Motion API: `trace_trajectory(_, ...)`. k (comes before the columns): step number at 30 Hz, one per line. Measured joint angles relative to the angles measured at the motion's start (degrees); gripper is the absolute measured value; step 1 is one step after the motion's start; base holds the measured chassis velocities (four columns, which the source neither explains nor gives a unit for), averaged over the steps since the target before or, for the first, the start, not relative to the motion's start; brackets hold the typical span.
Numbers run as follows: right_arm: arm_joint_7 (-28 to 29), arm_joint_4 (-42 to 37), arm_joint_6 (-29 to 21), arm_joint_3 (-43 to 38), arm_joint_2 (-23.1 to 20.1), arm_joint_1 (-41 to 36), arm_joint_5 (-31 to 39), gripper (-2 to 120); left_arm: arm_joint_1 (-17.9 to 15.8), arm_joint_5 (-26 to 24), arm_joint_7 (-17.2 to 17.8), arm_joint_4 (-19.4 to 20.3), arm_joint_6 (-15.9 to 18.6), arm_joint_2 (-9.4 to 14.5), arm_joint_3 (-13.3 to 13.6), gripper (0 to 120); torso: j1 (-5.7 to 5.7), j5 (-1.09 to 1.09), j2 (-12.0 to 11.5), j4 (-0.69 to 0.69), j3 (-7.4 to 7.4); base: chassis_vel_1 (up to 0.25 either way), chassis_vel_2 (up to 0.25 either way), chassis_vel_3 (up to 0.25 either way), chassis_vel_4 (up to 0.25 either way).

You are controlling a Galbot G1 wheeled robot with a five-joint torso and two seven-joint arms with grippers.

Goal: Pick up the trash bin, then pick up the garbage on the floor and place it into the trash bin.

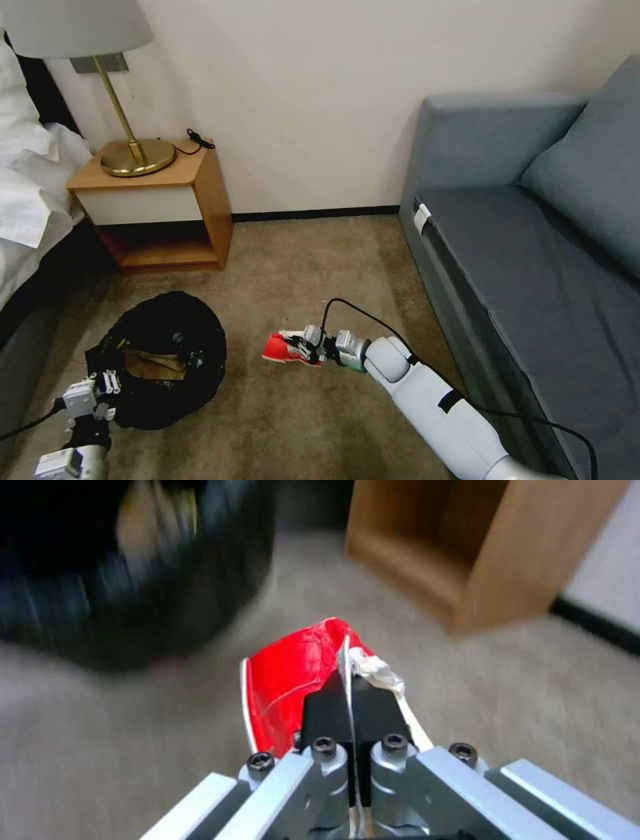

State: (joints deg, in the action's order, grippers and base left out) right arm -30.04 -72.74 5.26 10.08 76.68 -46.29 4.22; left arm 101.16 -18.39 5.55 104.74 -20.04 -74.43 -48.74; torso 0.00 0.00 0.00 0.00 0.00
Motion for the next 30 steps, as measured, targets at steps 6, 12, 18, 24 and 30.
trace_trajectory(6,9.74,-7.23,-0.11,5.87,2.25,-0.08,7.91,0,-0.41,0.82,0.0,-0.11,0.06,-0.72,0.28,5,0.0,0.0,0.0,0.0,0.0,0.0,0.0,0.0,0.0)
trace_trajectory(12,15.39,-11.78,-1.12,10.35,4.33,0.34,11.61,0,0.12,1.48,0.0,0.8,0.06,-1.53,0.31,5,0.0,-0.01,0.0,0.01,0.0,0.0,0.0,0.0,0.0)
trace_trajectory(18,16.44,-14.12,-1.5,13.74,5.55,-0.27,12.05,0,0.51,1.93,0.0,2.11,0.0,-2.37,0.37,5,0.0,0.0,0.0,0.01,0.0,0.0,0.0,0.0,0.0)
trace_trajectory(24,17.33,-13.47,-1.53,16.3,6.76,-0.58,11.11,0,0.95,2.13,0.0,3.24,-0.01,-2.91,0.46,5,0.0,0.0,0.0,0.0,0.0,0.0,0.0,0.0,0.0)
trace_trajectory(30,18.66,-10.89,-1.0,17.49,8.61,-0.58,9.46,0,1.4,2.33,0.0,4.25,-0.01,-3.48,0.5,5,0.0,0.0,0.0,0.0,0.0,0.0,0.0,0.0,0.0)
